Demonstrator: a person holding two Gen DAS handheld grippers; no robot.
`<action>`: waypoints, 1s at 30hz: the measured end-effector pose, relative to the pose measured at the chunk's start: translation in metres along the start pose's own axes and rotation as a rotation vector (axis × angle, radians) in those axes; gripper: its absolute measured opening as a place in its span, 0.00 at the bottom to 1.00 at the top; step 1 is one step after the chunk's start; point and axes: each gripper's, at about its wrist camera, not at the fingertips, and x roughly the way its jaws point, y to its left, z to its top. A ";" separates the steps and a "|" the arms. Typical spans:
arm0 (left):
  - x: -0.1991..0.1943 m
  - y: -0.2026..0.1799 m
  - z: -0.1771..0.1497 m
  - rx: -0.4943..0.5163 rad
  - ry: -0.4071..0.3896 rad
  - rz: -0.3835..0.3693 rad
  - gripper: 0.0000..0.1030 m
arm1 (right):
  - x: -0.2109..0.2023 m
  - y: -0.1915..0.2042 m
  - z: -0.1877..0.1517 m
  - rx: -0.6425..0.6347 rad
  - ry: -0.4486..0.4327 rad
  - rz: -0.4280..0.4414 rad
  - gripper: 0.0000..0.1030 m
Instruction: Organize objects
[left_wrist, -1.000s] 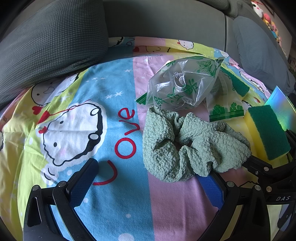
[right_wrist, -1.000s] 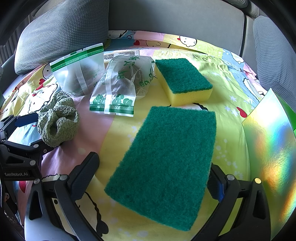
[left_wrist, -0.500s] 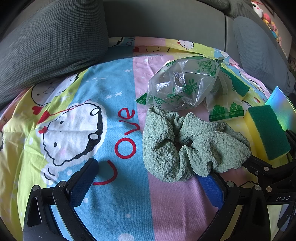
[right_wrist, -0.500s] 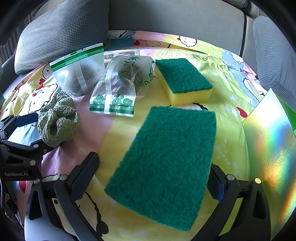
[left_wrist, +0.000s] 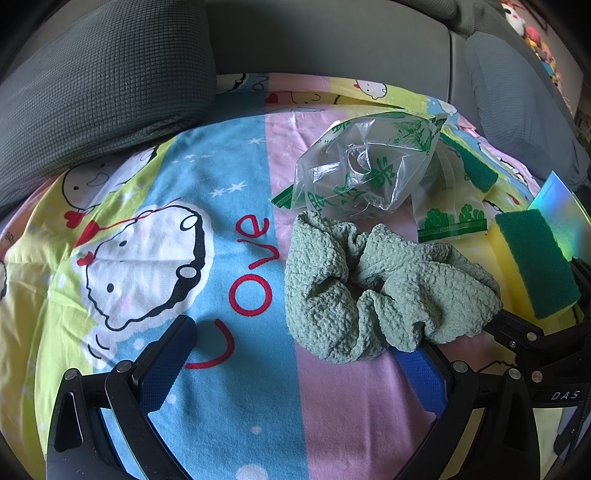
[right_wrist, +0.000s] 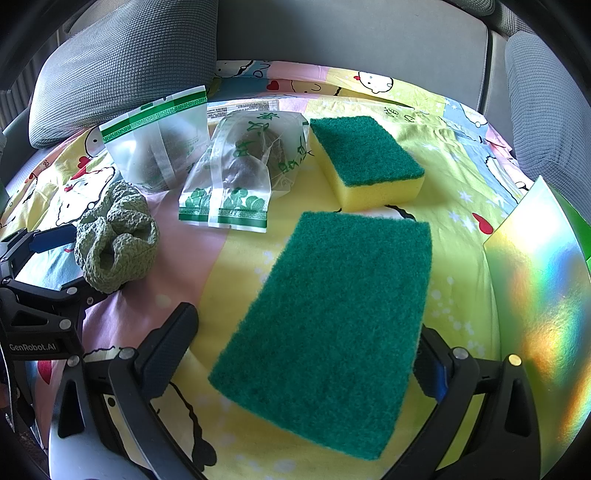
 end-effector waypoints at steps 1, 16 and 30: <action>0.000 0.000 0.000 0.000 0.000 0.000 1.00 | 0.000 0.000 0.000 0.000 0.000 0.000 0.99; 0.000 0.000 0.000 -0.002 0.000 -0.003 1.00 | 0.000 0.000 0.000 0.000 0.000 0.000 0.99; -0.001 0.001 0.001 -0.003 0.000 -0.003 1.00 | 0.000 -0.001 0.000 0.000 0.000 0.000 0.99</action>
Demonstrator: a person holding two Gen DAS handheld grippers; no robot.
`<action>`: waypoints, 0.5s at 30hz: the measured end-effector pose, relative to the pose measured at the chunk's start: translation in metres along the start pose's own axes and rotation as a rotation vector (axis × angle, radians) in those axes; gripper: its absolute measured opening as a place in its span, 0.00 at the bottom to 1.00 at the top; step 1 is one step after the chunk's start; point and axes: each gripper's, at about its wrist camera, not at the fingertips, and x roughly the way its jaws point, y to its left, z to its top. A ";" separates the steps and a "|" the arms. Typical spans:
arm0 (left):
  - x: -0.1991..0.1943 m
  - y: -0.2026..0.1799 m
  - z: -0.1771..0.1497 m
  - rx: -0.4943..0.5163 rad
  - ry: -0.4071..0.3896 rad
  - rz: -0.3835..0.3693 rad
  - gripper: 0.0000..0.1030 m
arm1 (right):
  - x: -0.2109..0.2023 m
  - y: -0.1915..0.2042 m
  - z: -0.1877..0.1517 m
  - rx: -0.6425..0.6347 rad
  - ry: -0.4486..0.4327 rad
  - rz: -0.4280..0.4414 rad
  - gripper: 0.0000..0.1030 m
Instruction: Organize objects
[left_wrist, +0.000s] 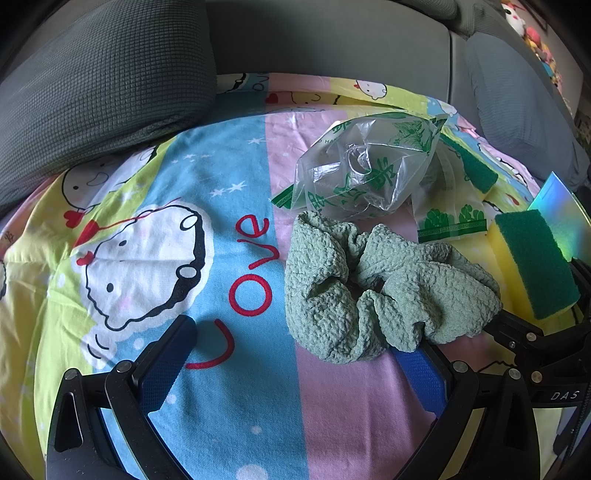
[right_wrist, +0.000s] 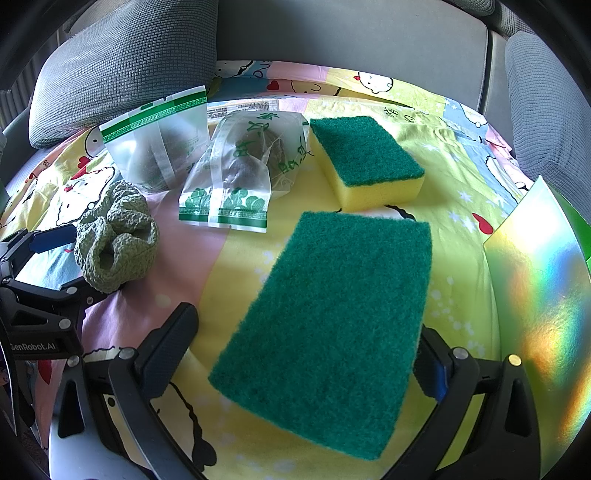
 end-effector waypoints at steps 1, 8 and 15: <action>0.000 0.000 0.000 0.000 0.000 0.000 1.00 | 0.000 0.000 0.000 0.000 0.000 0.000 0.99; 0.000 0.000 0.000 0.001 0.000 0.001 1.00 | 0.001 0.000 -0.001 0.000 0.000 -0.001 0.99; 0.000 0.000 0.000 0.000 0.000 0.000 1.00 | -0.002 0.000 -0.005 -0.002 0.000 -0.003 0.99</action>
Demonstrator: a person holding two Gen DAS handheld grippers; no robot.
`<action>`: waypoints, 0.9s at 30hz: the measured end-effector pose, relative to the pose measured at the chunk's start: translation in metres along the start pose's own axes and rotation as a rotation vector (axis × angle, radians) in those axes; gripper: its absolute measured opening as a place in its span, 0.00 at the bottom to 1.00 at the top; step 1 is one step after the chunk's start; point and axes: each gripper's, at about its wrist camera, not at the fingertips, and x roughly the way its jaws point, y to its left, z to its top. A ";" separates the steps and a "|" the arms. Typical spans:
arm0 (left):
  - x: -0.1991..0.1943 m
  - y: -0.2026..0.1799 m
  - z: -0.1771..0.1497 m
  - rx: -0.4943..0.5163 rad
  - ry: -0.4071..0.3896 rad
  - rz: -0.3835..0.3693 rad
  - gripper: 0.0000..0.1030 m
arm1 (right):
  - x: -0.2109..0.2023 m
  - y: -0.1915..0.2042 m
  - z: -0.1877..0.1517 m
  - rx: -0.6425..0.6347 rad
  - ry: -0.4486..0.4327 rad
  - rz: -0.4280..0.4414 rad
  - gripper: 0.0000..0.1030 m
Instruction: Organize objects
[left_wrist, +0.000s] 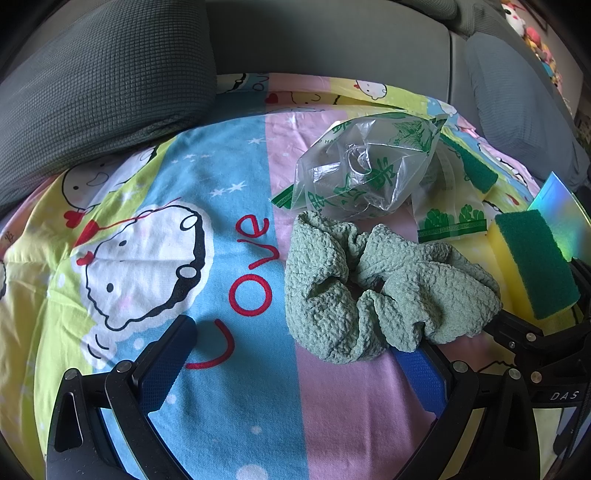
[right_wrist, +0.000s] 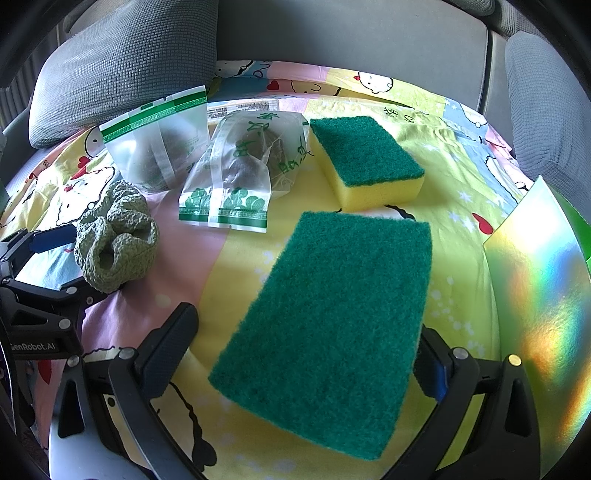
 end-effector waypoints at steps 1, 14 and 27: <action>0.000 0.000 0.000 0.000 0.000 0.000 1.00 | 0.000 -0.001 0.000 0.001 0.000 0.001 0.99; 0.003 0.001 0.001 -0.004 0.009 0.005 1.00 | 0.004 0.002 0.005 0.013 0.007 -0.011 0.99; -0.063 0.026 0.018 -0.156 -0.086 -0.118 1.00 | -0.067 -0.023 0.021 0.266 -0.136 0.139 0.97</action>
